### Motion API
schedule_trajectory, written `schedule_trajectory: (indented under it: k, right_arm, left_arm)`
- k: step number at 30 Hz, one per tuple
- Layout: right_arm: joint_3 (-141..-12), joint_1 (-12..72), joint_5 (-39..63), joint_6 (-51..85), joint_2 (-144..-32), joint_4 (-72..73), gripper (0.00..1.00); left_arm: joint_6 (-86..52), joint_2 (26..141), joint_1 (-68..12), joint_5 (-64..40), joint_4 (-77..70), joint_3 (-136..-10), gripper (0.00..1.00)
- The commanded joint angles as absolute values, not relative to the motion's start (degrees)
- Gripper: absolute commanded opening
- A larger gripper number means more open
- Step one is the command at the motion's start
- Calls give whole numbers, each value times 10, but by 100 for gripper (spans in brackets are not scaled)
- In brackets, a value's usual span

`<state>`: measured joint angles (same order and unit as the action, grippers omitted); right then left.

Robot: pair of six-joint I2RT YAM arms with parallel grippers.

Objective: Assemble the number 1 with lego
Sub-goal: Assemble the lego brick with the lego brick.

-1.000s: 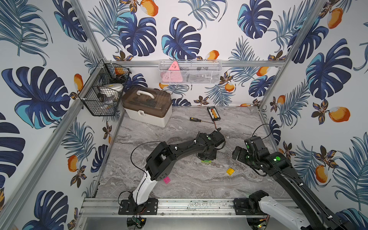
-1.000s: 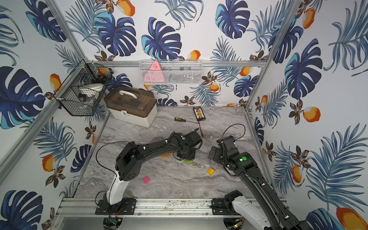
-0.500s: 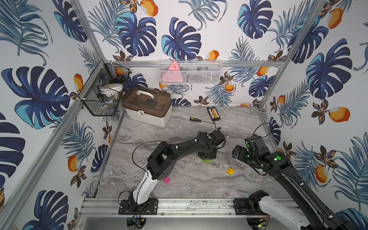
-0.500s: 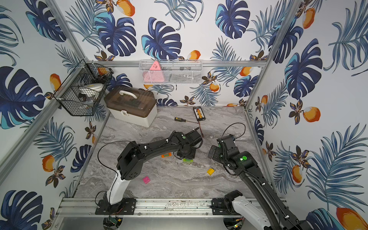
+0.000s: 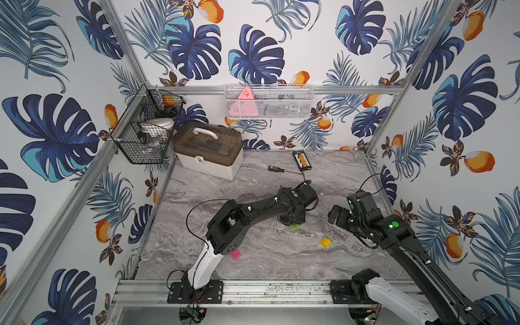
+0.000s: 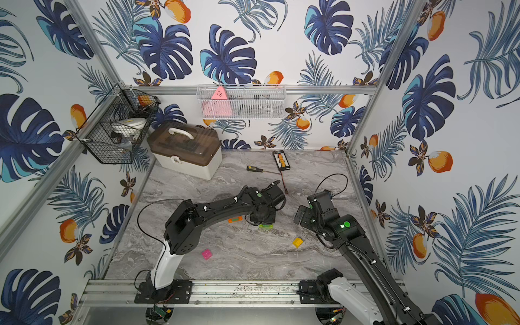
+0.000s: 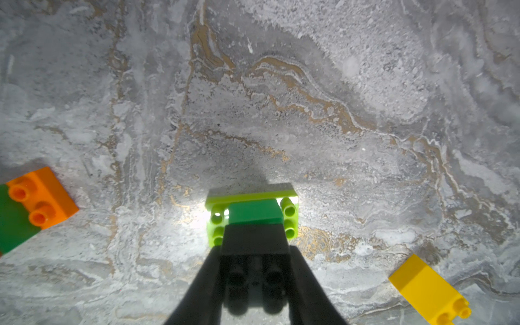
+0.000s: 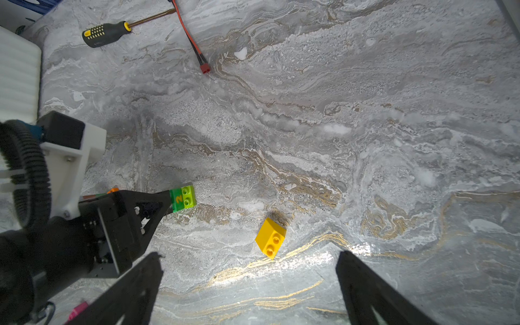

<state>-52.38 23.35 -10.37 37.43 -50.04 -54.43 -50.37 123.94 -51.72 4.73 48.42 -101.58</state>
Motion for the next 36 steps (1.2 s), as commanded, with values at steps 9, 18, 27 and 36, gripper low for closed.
schedule_trajectory:
  k: [9,18,27,36]
  right_arm:
    - [-520,234,-98,367,-492,-547,100]
    - [-525,233,-95,363,-485,-550,100]
    - [-530,233,-93,361,-485,-555,100]
    - [-535,232,-94,359,-485,-558,100]
  left_arm:
    - [-504,1273,-526,87,536,-1080,19]
    - [-452,1309,-526,91,557,-1112,18]
    - [-440,1330,-526,69,553,-1119,18]
    - [-500,1296,-524,75,514,-1050,16]
